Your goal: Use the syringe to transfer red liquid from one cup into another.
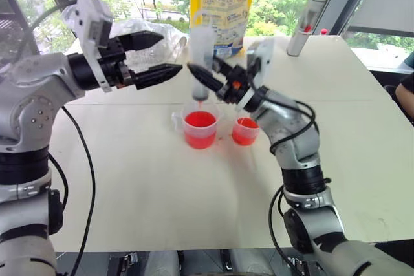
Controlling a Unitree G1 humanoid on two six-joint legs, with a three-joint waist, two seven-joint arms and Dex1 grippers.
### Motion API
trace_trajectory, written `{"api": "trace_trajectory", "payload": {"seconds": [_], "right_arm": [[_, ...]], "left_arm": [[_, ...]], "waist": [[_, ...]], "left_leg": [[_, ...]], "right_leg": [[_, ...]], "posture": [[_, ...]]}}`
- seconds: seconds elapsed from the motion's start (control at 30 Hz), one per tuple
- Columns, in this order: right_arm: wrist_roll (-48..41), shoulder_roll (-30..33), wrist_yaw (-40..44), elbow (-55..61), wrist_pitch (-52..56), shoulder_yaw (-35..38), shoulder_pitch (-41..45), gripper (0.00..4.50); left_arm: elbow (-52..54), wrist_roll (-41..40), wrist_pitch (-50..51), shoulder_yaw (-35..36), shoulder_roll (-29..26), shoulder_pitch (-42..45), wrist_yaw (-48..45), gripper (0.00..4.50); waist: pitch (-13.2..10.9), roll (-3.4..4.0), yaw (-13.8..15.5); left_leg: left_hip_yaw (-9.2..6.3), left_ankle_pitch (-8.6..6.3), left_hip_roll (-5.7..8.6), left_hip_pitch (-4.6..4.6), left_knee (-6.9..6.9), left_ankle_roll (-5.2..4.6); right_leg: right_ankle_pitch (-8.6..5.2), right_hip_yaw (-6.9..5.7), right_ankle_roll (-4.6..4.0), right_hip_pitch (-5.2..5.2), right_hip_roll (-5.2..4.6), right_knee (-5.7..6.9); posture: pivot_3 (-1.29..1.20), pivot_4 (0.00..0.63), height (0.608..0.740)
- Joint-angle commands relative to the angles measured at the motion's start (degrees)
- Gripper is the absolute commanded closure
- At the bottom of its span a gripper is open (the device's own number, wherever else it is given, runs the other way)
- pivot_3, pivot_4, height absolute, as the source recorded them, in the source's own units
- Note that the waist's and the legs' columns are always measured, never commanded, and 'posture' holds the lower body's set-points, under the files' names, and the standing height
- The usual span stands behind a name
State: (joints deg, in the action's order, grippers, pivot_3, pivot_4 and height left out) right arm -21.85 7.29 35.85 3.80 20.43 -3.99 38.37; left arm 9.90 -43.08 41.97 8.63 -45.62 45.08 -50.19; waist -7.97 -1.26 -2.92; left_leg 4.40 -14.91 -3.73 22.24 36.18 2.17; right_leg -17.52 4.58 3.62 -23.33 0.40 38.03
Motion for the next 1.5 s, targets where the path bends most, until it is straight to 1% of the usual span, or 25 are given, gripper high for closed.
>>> {"api": "trace_trajectory", "payload": {"seconds": [0.03, 0.17, 0.3, 0.37, 0.47, 0.7, 1.0, 1.1, 1.33, 1.37, 1.5], "right_arm": [[1.32, -0.43, 1.55, 0.10, -4.93, -1.54, -0.91, 3.13], [2.86, -0.60, 2.79, -1.56, -7.83, -3.81, -4.42, 3.13], [4.98, -0.54, 3.48, -3.83, -11.36, -5.60, -7.34, 3.13], [5.54, -0.75, 3.23, -4.30, -12.20, -6.03, -8.17, 3.13], [5.93, -1.10, 2.60, -4.52, -12.79, -6.16, -8.41, 3.13], [7.44, -1.28, 1.97, -6.38, -14.70, -6.26, -7.92, 3.13], [8.34, -1.31, 2.01, -8.13, -16.03, -6.16, -6.94, 3.13], [8.44, -1.23, 2.08, -8.44, -16.12, -6.20, -6.78, 3.13], [8.79, -1.05, 2.50, -9.00, -16.35, -6.06, -6.57, 3.13], [8.83, -1.06, 2.53, -9.07, -16.34, -6.00, -6.51, 3.13], [8.88, -0.92, 2.72, -9.44, -16.14, -5.80, -6.07, 3.13]], "left_arm": [[-0.40, 0.94, -0.80, -0.13, 0.26, 2.32, -0.39, 0.00], [-2.59, 2.44, -1.78, -2.24, 2.25, 4.22, -1.36, 0.00], [-6.29, 5.74, -4.38, -5.39, 5.53, 6.13, -2.52, 0.00], [-7.31, 7.43, -5.47, -6.52, 6.31, 6.50, -3.10, 0.00], [-7.82, 9.34, -6.65, -7.93, 6.52, 6.19, -4.65, 0.00], [-8.86, 11.11, -7.05, -9.24, 8.41, 5.65, -6.05, 0.00], [-9.10, 11.75, -6.53, -9.08, 10.01, 4.24, -6.36, 0.00], [-9.21, 11.70, -6.24, -8.74, 10.12, 4.26, -5.95, 0.77], [-8.50, 11.29, -5.94, -8.55, 10.18, 3.30, -5.89, 4.36], [-8.25, 11.12, -5.77, -8.65, 10.10, 3.07, -6.14, 4.44], [-7.91, 11.17, -5.56, -8.74, 10.02, 2.89, -6.30, 4.44]], "waist": [[0.00, 0.00, -0.05], [0.01, -0.01, 0.17], [0.01, -0.01, 0.35], [0.00, -0.01, 0.30], [0.00, 0.00, 0.18], [0.00, -0.01, 0.35], [0.00, 0.00, 0.26], [0.00, -0.01, 0.33], [0.00, -0.01, 0.32], [0.01, -0.01, 0.32], [0.01, -0.01, 0.31]], "left_leg": [[0.00, 0.00, -0.01, 0.00, 0.00, 0.00], [-0.01, 0.00, 0.00, -0.01, 0.00, 0.00], [0.01, 0.00, 0.02, -0.03, 0.01, 0.00], [0.01, 0.00, 0.03, -0.03, 0.02, 0.00], [0.01, 0.00, 0.03, -0.03, 0.01, 0.00], [0.00, 0.00, 0.01, -0.04, 0.02, 0.00], [-0.01, 0.00, 0.00, -0.04, 0.02, 0.00], [-0.02, 0.00, -0.02, -0.04, 0.02, 0.01], [-0.02, 0.00, -0.01, -0.05, 0.02, 0.00], [-0.02, 0.00, -0.02, -0.04, 0.02, 0.01], [-0.02, 0.00, -0.01, -0.05, 0.02, 0.01]], "right_leg": [[0.00, 0.00, 0.00, -0.01, 0.02, 0.01], [0.00, -0.01, 0.00, 0.00, 0.06, 0.02], [0.00, 0.00, 0.00, 0.00, 0.07, 0.03], [0.00, 0.00, 0.00, 0.00, 0.07, 0.03], [0.00, 0.02, 0.00, -0.02, 0.11, 0.03], [0.00, 0.02, -0.01, -0.01, 0.15, 0.05], [0.00, 0.03, -0.01, 0.00, 0.15, 0.06], [0.00, 0.03, -0.01, 0.00, 0.14, 0.05], [0.00, 0.03, -0.01, 0.00, 0.13, 0.06], [0.00, 0.03, -0.01, 0.00, 0.13, 0.06], [0.00, 0.03, -0.01, 0.01, 0.12, 0.06]], "posture": [[0.00, 0.150, 0.740], [0.00, 0.150, 0.740], [0.00, 0.150, 0.740], [0.00, 0.150, 0.740], [0.00, 0.150, 0.740], [0.00, 0.150, 0.740], [0.00, 0.150, 0.740], [0.00, 0.150, 0.740], [0.00, 0.150, 0.740], [0.00, 0.150, 0.740], [0.00, 0.150, 0.740]]}}
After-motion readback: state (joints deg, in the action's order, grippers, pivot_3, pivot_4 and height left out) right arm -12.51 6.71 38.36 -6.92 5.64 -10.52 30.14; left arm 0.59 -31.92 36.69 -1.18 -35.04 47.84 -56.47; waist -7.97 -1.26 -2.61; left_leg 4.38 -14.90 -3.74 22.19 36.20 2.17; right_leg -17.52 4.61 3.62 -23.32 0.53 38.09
